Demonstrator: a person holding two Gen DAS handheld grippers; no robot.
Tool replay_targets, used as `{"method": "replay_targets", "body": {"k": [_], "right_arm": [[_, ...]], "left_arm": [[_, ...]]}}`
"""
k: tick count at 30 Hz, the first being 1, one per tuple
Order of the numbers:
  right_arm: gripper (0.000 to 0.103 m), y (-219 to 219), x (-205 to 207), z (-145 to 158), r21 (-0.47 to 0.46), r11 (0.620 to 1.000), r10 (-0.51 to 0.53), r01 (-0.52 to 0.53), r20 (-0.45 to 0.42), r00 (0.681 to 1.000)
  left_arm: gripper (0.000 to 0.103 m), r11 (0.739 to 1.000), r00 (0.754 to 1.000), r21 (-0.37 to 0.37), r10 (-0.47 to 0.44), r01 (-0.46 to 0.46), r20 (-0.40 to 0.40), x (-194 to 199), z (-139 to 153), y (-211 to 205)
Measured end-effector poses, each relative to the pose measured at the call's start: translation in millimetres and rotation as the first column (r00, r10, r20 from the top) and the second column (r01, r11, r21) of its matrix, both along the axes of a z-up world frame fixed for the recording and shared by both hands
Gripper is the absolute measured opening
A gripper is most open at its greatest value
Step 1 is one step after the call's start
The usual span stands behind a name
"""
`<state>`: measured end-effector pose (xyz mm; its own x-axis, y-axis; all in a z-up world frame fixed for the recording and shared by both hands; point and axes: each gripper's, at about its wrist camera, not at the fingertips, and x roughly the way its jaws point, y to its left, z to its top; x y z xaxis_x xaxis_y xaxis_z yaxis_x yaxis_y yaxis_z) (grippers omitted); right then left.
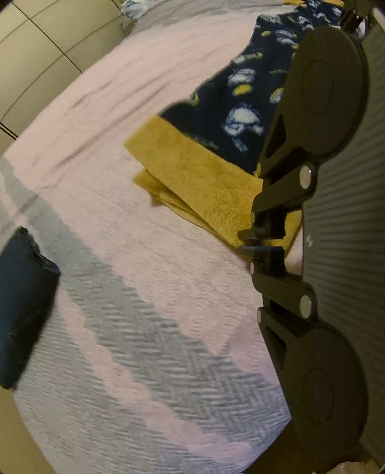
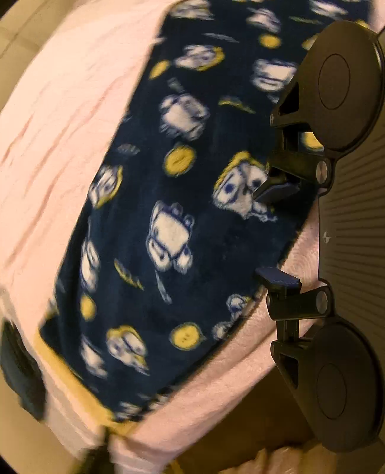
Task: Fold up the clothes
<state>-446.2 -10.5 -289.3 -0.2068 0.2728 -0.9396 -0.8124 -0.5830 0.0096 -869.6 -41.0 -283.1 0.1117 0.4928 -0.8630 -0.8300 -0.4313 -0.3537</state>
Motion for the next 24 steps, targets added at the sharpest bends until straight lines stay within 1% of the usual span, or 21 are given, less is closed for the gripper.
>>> {"method": "replay_targets", "body": {"k": [2, 3, 4, 5, 6, 7, 8, 9, 10, 11, 12, 13, 15, 16, 17, 19, 20, 21, 22, 23, 24], "right_arm": [[0.052, 9.4, 17.6, 4.1, -0.051, 0.991, -0.127, 0.124, -0.062, 0.99], [0.052, 14.7, 28.4, 5.7, -0.09, 0.977, -0.202, 0.194, -0.093, 0.975], [0.052, 20.8, 42.9, 6.0, -0.15, 0.946, -0.307, 0.287, -0.138, 0.942], [0.052, 24.6, 62.8, 3.2, -0.248, 0.881, -0.453, 0.402, -0.202, 0.868], [0.052, 28.3, 82.9, 0.1, -0.353, 0.792, -0.592, 0.498, -0.248, 0.767], [0.052, 26.6, 111.1, -11.6, -0.515, 0.628, -0.769, 0.584, -0.293, 0.568], [0.052, 16.3, 129.8, -24.3, -0.626, 0.473, -0.879, 0.62, -0.291, 0.377], [0.052, 5.7, 148.3, -37.0, -0.727, 0.308, -0.951, 0.614, -0.258, 0.172], [0.052, -11.5, 160.9, -50.4, -0.795, 0.151, -0.979, 0.588, -0.201, -0.02], [0.052, -21.6, 165.2, -56.6, -0.814, 0.086, -0.981, 0.575, -0.171, -0.095], [0.052, -29.1, 166.3, -59.6, -0.814, 0.059, -0.982, 0.578, -0.152, -0.114], [0.052, -32.3, 165.2, -60.2, -0.81, 0.058, -0.984, 0.583, -0.145, -0.104], [0.051, -39.4, 161.2, -61.4, -0.822, 0.067, -0.981, 0.565, -0.158, -0.113], [0.05, -42.0, 159.0, -62.4, -0.834, 0.068, -0.976, 0.547, -0.169, -0.137], [0.048, -43.2, 156.5, -63.8, -0.84, 0.067, -0.973, 0.538, -0.175, -0.152], [0.046, -42.6, 152.2, -67.4, -0.838, 0.065, -0.974, 0.542, -0.171, -0.148], [0.039, -42.5, 151.8, -69.1, -0.837, 0.064, -0.972, 0.543, -0.176, -0.156], [0.034, -38.5, 154.3, -69.4, -0.841, 0.065, -0.967, 0.538, -0.186, -0.173], [0.032, -37.7, 155.7, -69.1, -0.845, 0.067, -0.963, 0.53, -0.194, -0.188], [0.032, -36.9, 157.0, -68.7, -0.849, 0.069, -0.958, 0.524, -0.203, -0.203], [0.032, -35.4, 159.0, -67.1, -0.847, 0.073, -0.959, 0.526, -0.205, -0.197]], "left_arm": [[0.005, 0.999, 0.999, 0.004, 0.034, -0.034, 0.034, -0.3, 4.0, -2.4], [0.01, 0.997, 0.994, 0.001, 0.074, -0.074, 0.08, -2.9, 7.1, -7.0], [0.019, 0.993, 0.986, -0.004, 0.113, -0.114, 0.125, -5.5, 10.2, -11.7], [0.026, 0.988, 0.974, -0.011, 0.153, -0.153, 0.17, -8.1, 13.3, -16.3], [0.034, 0.981, 0.956, -0.02, 0.194, -0.194, 0.219, -10.9, 15.1, -21.3], [0.034, 0.97, 0.928, -0.032, 0.241, -0.242, 0.283, -14.1, 11.9, -26.7], [0.034, 0.959, 0.902, -0.045, 0.279, -0.28, 0.33, -16.3, 7.9, -29.9], [0.034, 0.946, 0.874, -0.062, 0.318, -0.318, 0.367, -18.1, 2.8, -31.0], [0.034, 0.935, 0.857, -0.075, 0.347, -0.346, 0.381, -19.4, -1.1, -32.0], [0.034, 0.926, 0.842, -0.085, 0.37, -0.367, 0.393, -20.8, -5.3, -31.7], [0.034, 0.919, 0.829, -0.095, 0.388, -0.384, 0.403, -21.8, -9.1, -31.3], [0.034, 0.917, 0.824, -0.098, 0.392, -0.388, 0.409, -21.7, -11.1, -30.6], [0.033, 0.912, 0.814, -0.104, 0.401, -0.396, 0.42, -21.5, -15.1, -29.2], [0.033, 0.91, 0.809, -0.107, 0.406, -0.4, 0.425, -21.4, -17.2, -28.5], [0.033, 0.909, 0.805, -0.111, 0.409, -0.402, 0.429, -21.0, -18.9, -27.8], [0.032, 0.911, 0.807, -0.114, 0.406, -0.397, 0.43, -18.9, -21.1, -26.0], [0.032, 0.911, 0.807, -0.111, 0.404, -0.397, 0.431, -18.1, -21.1, -25.7], [0.032, 0.912, 0.808, -0.108, 0.401, -0.395, 0.431, -17.2, -21.3, -24.8], [0.032, 0.913, 0.808, -0.103, 0.398, -0.394, 0.434, -16.4, -21.3, -24.1], [0.032, 0.915, 0.81, -0.097, 0.393, -0.391, 0.436, -15.6, -21.7, -23.3], [0.032, 0.917, 0.812, -0.095, 0.388, -0.387, 0.436, -15.1, -22.0, -22.9]]}}
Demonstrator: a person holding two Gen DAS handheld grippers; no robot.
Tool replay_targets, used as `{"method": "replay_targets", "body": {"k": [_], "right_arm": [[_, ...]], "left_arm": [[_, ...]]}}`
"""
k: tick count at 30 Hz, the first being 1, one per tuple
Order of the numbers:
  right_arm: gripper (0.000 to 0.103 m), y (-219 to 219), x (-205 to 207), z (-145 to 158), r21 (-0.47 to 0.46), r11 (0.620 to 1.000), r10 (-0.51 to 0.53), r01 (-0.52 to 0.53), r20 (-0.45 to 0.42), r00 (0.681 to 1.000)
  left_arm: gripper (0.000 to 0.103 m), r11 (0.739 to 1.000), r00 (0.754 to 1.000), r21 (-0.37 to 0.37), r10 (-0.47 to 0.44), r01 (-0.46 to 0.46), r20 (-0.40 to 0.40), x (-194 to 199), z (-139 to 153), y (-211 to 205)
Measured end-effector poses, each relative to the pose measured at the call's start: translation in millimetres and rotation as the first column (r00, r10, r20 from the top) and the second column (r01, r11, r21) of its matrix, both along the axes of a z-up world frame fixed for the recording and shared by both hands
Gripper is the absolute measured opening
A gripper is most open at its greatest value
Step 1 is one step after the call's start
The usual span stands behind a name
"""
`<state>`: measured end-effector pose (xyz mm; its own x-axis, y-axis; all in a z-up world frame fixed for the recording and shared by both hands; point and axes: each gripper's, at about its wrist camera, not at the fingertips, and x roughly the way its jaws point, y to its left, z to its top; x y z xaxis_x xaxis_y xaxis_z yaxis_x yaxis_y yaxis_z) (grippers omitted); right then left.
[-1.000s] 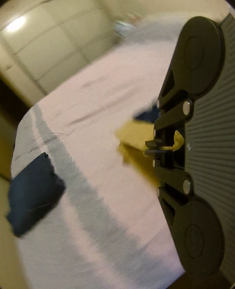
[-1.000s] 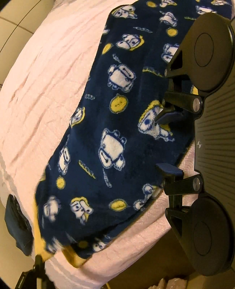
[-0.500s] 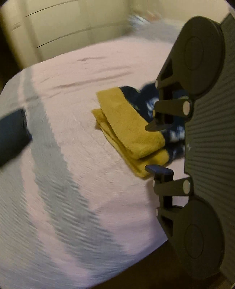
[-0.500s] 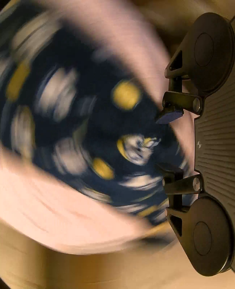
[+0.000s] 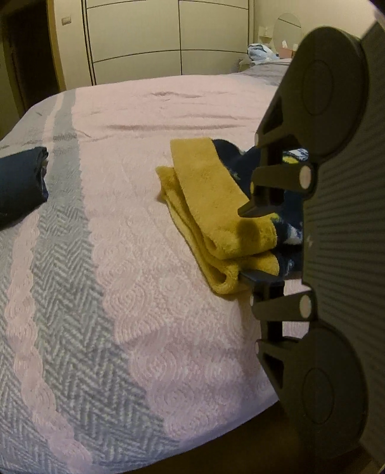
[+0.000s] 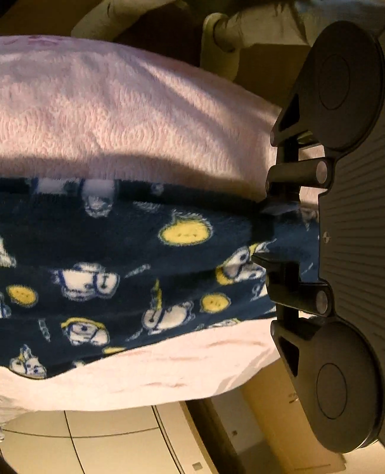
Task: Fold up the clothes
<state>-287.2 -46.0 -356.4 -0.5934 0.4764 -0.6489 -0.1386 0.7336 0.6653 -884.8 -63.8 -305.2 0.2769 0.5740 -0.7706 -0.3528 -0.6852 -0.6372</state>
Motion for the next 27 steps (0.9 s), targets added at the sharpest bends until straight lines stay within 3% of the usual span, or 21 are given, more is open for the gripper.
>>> {"method": "replay_targets", "body": {"k": [2, 3, 4, 5, 8, 11, 16, 19, 20, 22, 23, 25, 27], "right_arm": [[0.029, 1.4, 0.5, -1.1, -0.006, 1.0, 0.0, 0.0, 0.009, 1.0], [0.022, 2.1, 0.7, -1.6, -0.009, 1.0, 0.0, 0.0, 0.013, 1.0], [0.01, 4.0, 0.2, -1.1, -0.001, 1.0, 0.004, -0.004, 0.018, 1.0], [0.005, 6.8, -0.8, 2.0, 0.01, 1.0, 0.023, -0.024, 0.036, 0.999], [0.004, 14.6, -1.9, 19.6, 0.048, 0.993, 0.098, -0.104, 0.105, 0.99], [0.003, 14.6, 1.4, 32.0, 0.061, 0.984, 0.16, -0.17, 0.141, 0.977], [0.004, 15.9, -4.0, 13.6, -0.05, 0.969, 0.246, -0.241, 0.207, 0.947], [0.004, 25.7, -10.0, 11.6, -0.077, 0.963, 0.268, -0.257, 0.24, 0.933], [0.005, 28.0, -10.8, 15.6, -0.081, 0.957, 0.291, -0.279, 0.253, 0.923], [0.008, 32.2, -10.3, 29.3, -0.113, 0.936, 0.352, -0.333, 0.298, 0.887], [0.009, 35.0, -8.9, 40.4, -0.127, 0.922, 0.386, -0.365, 0.348, 0.854], [0.01, 40.7, -6.2, 62.8, -0.161, 0.891, 0.449, -0.424, 0.444, 0.776], [0.01, 50.1, -2.0, 83.9, -0.188, 0.864, 0.486, -0.467, 0.557, 0.674]], "left_arm": [[0.032, 1.0, 1.0, -0.005, 0.0, 0.0, 0.0, 0.4, -3.2, 1.1], [0.026, 1.0, 1.0, -0.006, 0.001, -0.001, -0.001, 0.5, -4.6, 1.5], [0.002, 1.0, 1.0, 0.006, -0.001, 0.001, -0.005, 0.4, -4.1, 1.7], [0.003, 1.0, 1.0, 0.022, -0.007, 0.007, -0.012, 0.4, -2.6, 1.8], [0.002, 0.988, 0.992, 0.131, -0.073, 0.086, -0.103, 3.4, 18.7, -1.9], [0.002, 0.969, 0.972, 0.169, -0.149, 0.18, -0.185, 5.8, 32.1, -10.6], [0.003, 0.962, 0.929, 0.042, -0.249, 0.27, -0.273, 12.3, 8.8, -10.9], [0.004, 0.967, 0.939, 0.017, -0.241, 0.253, -0.245, 11.0, 2.6, -7.0], [0.004, 0.962, 0.931, 0.004, -0.263, 0.273, -0.252, 11.5, 6.0, -5.6], [0.003, 0.932, 0.883, -0.044, -0.356, 0.361, -0.306, 15.5, 23.5, -3.5], [0.003, 0.914, 0.855, -0.068, -0.4, 0.401, -0.331, 17.1, 32.3, -2.5], [0.005, 0.881, 0.804, -0.093, -0.463, 0.464, -0.372, 16.3, 50.6, -0.9], [0.011, 0.871, 0.787, -0.075, -0.473, 0.486, -0.395, 11.5, 68.8, 4.6]]}}
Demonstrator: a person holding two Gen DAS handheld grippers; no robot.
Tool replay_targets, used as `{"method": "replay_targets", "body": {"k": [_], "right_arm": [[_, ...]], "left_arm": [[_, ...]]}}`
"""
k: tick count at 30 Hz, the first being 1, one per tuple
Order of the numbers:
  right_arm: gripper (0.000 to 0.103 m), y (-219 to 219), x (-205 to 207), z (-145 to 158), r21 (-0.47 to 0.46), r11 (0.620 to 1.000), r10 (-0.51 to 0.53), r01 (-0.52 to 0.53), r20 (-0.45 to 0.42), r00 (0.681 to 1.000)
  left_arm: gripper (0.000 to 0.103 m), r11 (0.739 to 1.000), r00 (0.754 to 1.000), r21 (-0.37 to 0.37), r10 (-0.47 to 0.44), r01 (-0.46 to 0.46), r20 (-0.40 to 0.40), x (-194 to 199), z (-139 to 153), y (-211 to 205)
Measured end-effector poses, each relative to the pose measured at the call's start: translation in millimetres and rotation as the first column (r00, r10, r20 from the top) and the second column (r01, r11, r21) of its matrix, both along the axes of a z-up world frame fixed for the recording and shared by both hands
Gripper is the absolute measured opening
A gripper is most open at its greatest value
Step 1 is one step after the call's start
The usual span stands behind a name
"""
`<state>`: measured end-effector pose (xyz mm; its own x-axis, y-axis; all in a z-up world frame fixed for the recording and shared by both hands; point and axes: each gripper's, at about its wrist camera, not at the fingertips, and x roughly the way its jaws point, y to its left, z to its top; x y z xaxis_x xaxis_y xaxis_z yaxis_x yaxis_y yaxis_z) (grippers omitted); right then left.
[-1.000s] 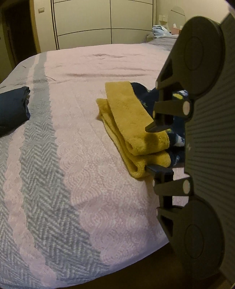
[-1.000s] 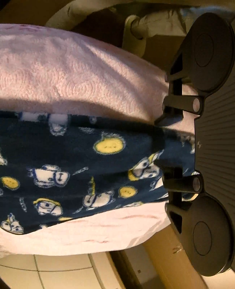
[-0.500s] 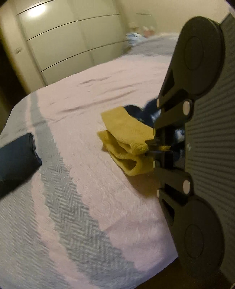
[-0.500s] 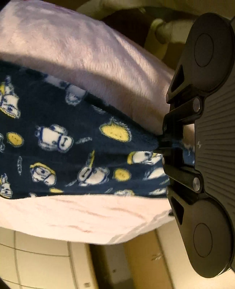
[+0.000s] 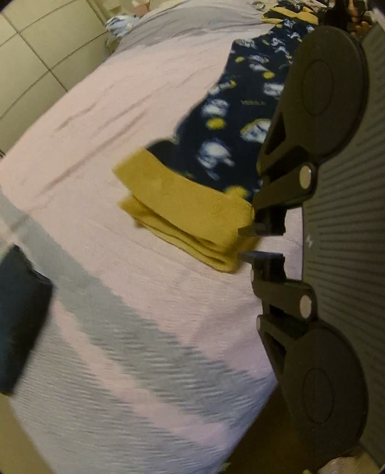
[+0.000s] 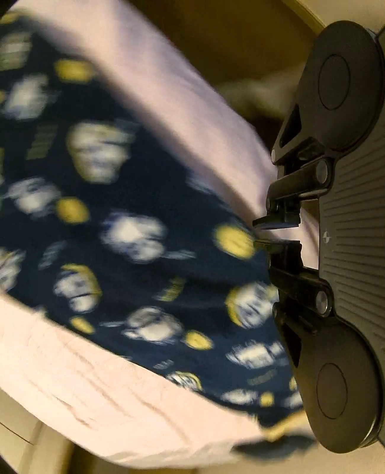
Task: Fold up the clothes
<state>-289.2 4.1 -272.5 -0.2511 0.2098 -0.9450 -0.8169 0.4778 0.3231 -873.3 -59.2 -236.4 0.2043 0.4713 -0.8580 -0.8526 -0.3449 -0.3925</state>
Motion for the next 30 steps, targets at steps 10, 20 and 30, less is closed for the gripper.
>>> {"method": "replay_targets", "body": {"k": [10, 20, 30], "right_arm": [[0.011, 93.2, 11.7, 34.0, 0.259, 0.964, 0.024, -0.059, 0.137, 0.99], [0.012, 90.1, -14.9, 5.2, 0.185, 0.975, 0.109, -0.123, 0.086, 0.99], [0.012, 99.7, -31.0, -19.5, 0.139, 0.978, 0.142, -0.156, 0.105, 0.984]], "left_arm": [[0.044, 0.985, 0.991, 0.117, -0.134, 0.13, 0.023, 24.5, -16.3, 137.6], [0.002, 0.976, 0.989, 0.175, -0.116, 0.13, -0.09, 48.5, -5.7, 133.0], [0.013, 0.986, 0.973, 0.054, -0.144, 0.156, -0.178, 39.1, -63.8, 175.0]]}}
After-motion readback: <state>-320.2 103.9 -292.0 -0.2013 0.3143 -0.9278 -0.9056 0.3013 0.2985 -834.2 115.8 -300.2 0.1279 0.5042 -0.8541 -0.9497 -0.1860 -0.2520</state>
